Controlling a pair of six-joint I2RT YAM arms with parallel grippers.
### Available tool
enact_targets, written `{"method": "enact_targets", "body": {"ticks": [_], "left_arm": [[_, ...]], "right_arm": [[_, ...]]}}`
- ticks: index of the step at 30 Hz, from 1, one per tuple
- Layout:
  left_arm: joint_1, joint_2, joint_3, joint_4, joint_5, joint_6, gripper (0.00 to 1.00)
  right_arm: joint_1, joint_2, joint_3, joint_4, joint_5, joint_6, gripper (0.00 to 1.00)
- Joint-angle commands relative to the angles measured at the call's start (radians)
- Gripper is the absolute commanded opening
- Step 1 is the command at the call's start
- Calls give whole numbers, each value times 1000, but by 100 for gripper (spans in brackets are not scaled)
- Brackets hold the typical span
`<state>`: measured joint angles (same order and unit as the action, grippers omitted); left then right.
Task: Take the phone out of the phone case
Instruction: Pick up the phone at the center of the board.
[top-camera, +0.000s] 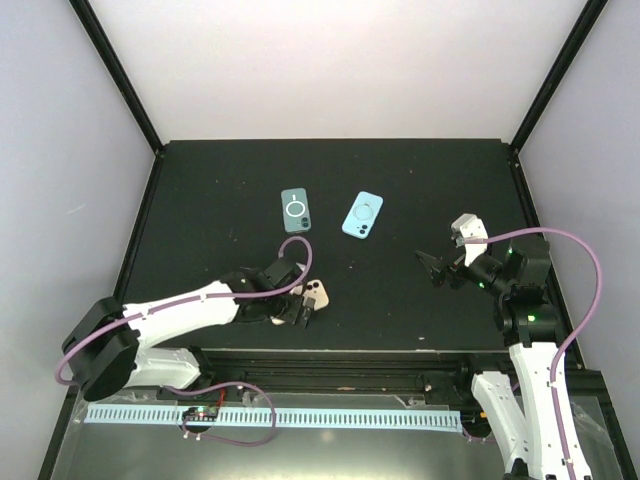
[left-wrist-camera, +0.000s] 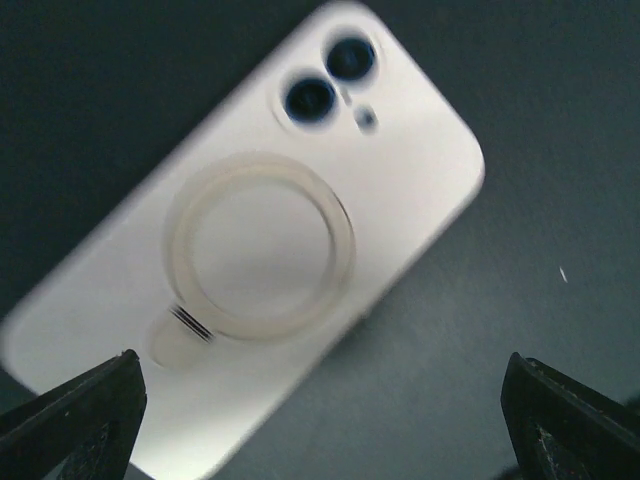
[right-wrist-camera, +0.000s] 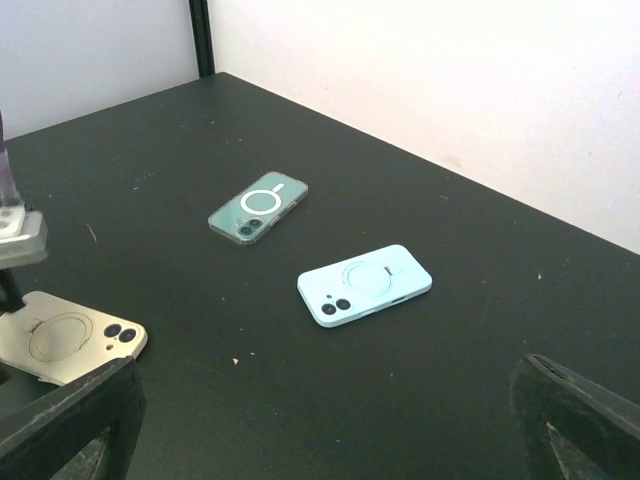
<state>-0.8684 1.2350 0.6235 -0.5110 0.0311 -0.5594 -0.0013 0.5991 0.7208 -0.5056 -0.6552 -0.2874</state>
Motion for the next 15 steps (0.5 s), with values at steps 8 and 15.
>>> {"method": "enact_targets", "body": {"ticks": [8, 15], "left_arm": [[21, 310, 268, -77, -291, 95, 99], [27, 334, 221, 18, -159, 164, 99]], "right_arm": [[0, -12, -9, -7, -13, -21, 100], [0, -10, -9, -10, -17, -30, 100]]}}
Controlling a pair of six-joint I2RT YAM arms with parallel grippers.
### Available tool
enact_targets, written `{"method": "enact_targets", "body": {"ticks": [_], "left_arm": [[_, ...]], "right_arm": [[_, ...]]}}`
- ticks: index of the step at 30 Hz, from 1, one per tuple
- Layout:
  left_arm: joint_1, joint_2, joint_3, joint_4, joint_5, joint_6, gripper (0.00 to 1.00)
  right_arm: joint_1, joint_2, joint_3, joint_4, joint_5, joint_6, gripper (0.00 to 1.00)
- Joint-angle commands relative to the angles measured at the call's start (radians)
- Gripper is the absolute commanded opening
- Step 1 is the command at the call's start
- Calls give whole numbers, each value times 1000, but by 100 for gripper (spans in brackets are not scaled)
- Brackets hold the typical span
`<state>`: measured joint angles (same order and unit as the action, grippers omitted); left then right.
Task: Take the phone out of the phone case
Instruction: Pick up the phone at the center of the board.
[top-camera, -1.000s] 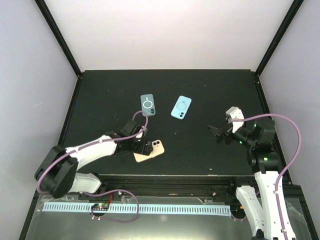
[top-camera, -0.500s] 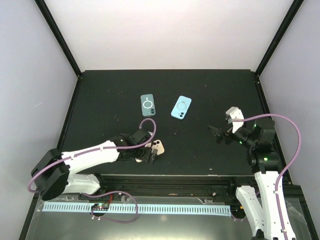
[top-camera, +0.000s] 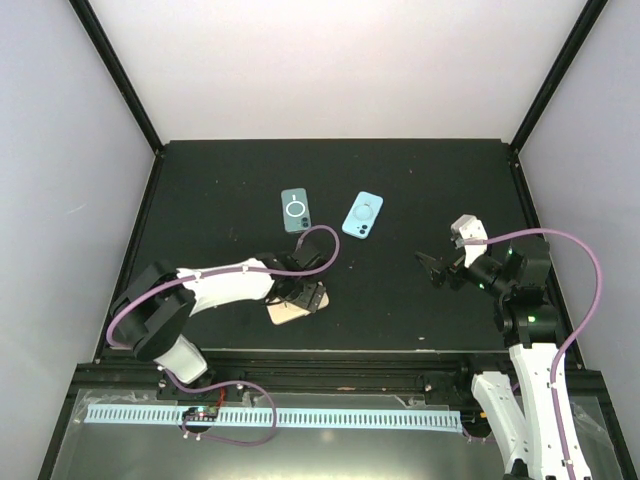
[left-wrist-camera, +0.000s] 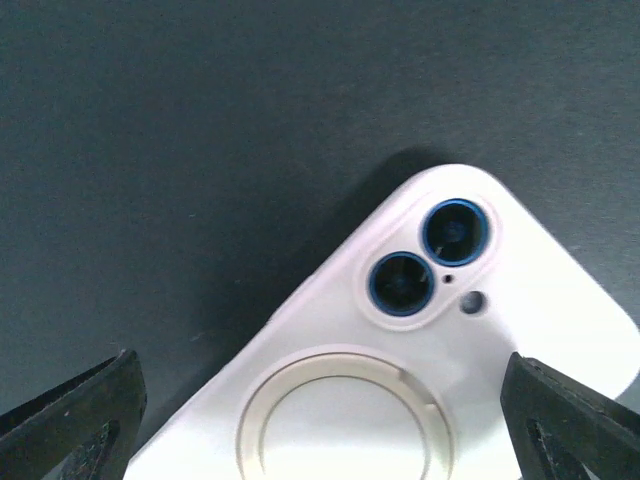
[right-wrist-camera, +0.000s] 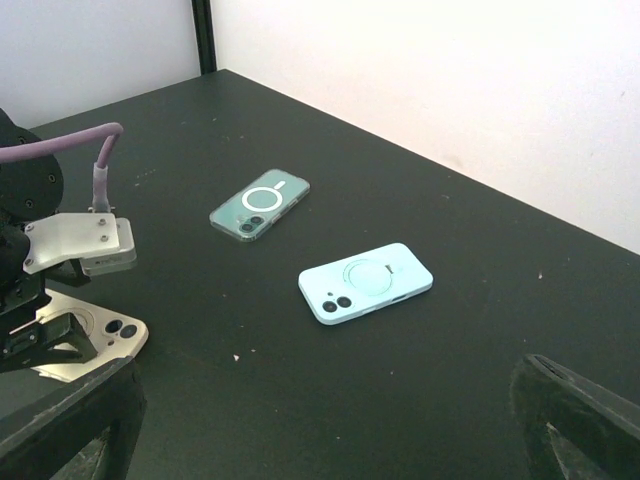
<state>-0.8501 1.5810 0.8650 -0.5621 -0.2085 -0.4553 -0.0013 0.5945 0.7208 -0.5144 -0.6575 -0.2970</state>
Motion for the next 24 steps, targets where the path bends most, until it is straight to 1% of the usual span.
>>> {"method": "enact_targets", "body": {"ticks": [1, 6, 10, 13, 15, 19, 24], "left_arm": [[11, -14, -36, 84, 102, 65, 99], [14, -15, -95, 134, 213, 88, 99], [7, -23, -118, 149, 224, 97, 99], [-34, -14, -97, 107, 86, 95, 99], [-73, 20, -58, 75, 23, 104, 99], [-113, 96, 8, 13, -46, 125, 99], [-124, 120, 31, -14, -73, 148, 99]], "right_arm": [[0, -4, -9, -2, -14, -21, 100], [1, -2, -9, -6, -16, -27, 100], [1, -1, -10, -7, -20, -29, 100], [1, 1, -11, -6, -23, -28, 100], [1, 0, -11, -7, -23, -30, 100], [1, 0, -11, -11, -28, -32, 100], [1, 0, -11, -15, -34, -38, 100]]}}
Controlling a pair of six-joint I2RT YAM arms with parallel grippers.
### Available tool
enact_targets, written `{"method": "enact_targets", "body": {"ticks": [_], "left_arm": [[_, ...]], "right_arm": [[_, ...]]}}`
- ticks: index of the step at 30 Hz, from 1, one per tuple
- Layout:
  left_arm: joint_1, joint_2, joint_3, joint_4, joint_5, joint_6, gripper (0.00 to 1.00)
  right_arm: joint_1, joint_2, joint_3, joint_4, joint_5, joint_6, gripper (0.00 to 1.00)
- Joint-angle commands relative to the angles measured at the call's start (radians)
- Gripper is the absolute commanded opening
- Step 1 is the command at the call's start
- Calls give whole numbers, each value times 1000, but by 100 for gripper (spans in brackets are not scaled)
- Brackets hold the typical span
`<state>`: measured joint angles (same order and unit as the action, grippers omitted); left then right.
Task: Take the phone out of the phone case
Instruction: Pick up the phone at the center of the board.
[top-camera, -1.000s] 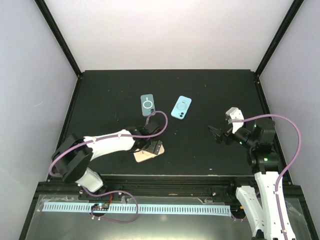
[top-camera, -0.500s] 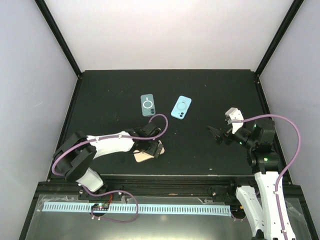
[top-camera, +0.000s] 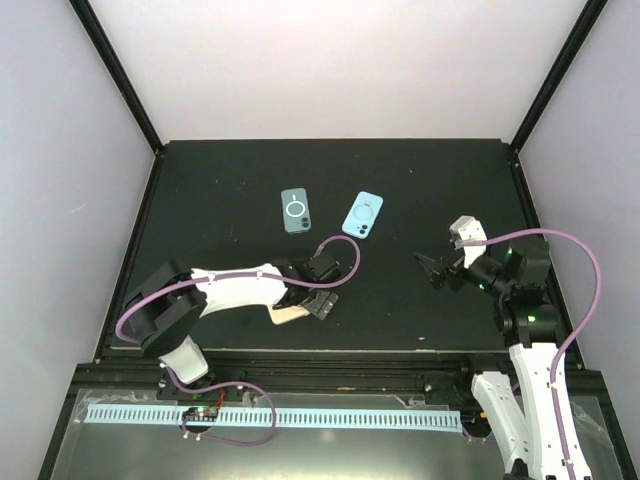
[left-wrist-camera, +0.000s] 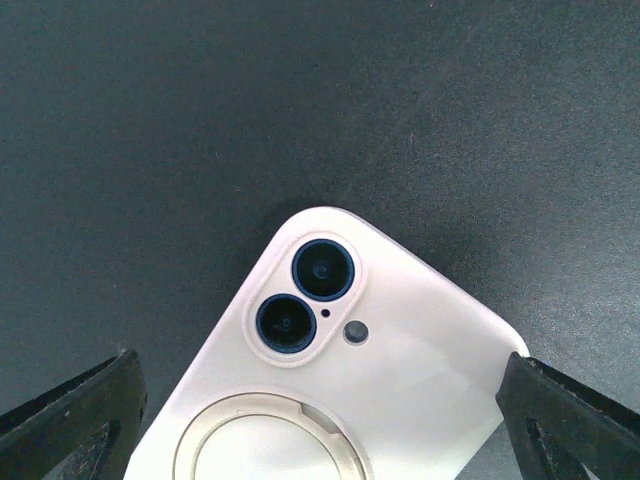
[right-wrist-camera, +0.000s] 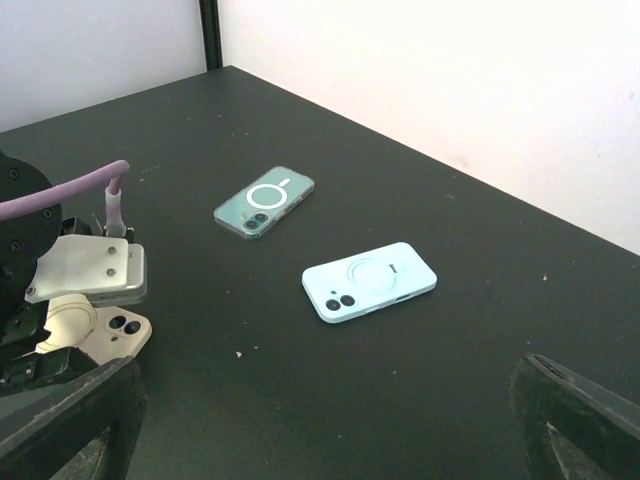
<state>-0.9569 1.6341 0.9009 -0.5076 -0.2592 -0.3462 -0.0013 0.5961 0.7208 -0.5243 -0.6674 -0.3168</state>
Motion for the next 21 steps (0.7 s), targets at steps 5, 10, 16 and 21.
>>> {"method": "enact_targets", "body": {"ticks": [5, 10, 16, 21], "left_arm": [[-23, 33, 25, -116, 35, 76, 99], [-43, -26, 32, -153, 46, 120, 99], [-71, 12, 88, -270, -80, 140, 99], [-139, 30, 139, -302, 29, 185, 67]], "right_arm": [[1, 1, -9, -13, -33, -28, 100], [1, 7, -6, -19, -40, -36, 100], [1, 13, -4, -23, -47, -38, 100], [1, 15, -6, -22, -47, -39, 100]]}}
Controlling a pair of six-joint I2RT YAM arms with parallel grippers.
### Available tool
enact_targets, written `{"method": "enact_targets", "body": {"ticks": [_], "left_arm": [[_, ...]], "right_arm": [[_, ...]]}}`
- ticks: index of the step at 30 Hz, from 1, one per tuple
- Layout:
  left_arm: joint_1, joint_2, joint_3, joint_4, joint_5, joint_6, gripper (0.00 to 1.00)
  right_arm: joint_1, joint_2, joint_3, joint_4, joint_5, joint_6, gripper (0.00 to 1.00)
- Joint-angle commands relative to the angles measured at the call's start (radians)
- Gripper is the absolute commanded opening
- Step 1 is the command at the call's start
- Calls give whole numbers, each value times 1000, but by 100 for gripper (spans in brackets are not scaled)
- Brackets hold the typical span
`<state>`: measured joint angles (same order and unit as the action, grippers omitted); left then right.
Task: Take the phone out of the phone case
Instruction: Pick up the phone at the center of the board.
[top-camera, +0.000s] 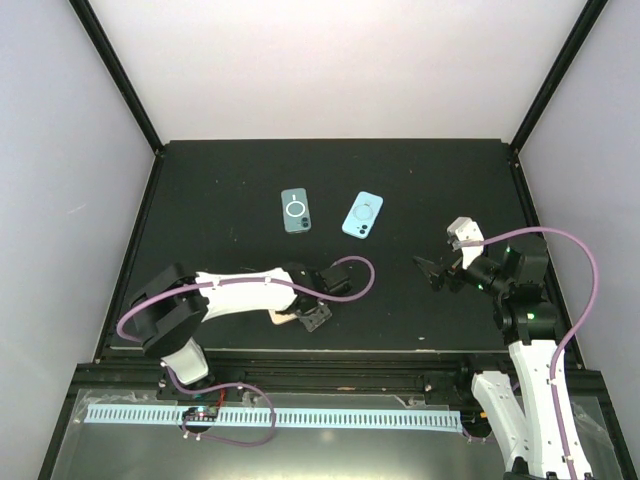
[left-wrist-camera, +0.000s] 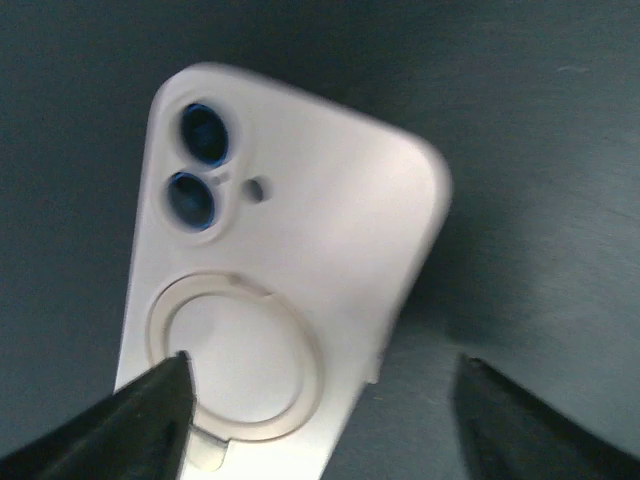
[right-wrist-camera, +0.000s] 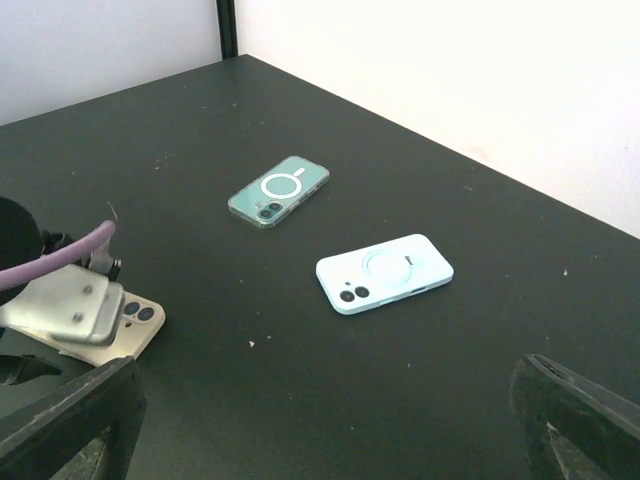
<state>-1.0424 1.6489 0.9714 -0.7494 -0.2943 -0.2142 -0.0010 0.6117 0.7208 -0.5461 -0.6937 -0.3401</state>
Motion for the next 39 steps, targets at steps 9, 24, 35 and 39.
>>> {"method": "enact_targets", "body": {"ticks": [9, 24, 35, 39], "left_arm": [[-73, 111, 119, 19, 286, 91, 2], [225, 197, 177, 82, 76, -21, 2], [246, -112, 91, 95, 31, -131, 99], [272, -164, 5, 56, -25, -208, 99]], "right_arm": [[1, 0, -6, 0, -14, -13, 100], [1, -3, -6, 0, -8, -14, 100], [1, 2, -6, -2, -6, -20, 100], [2, 12, -2, -7, -11, -24, 100]]}}
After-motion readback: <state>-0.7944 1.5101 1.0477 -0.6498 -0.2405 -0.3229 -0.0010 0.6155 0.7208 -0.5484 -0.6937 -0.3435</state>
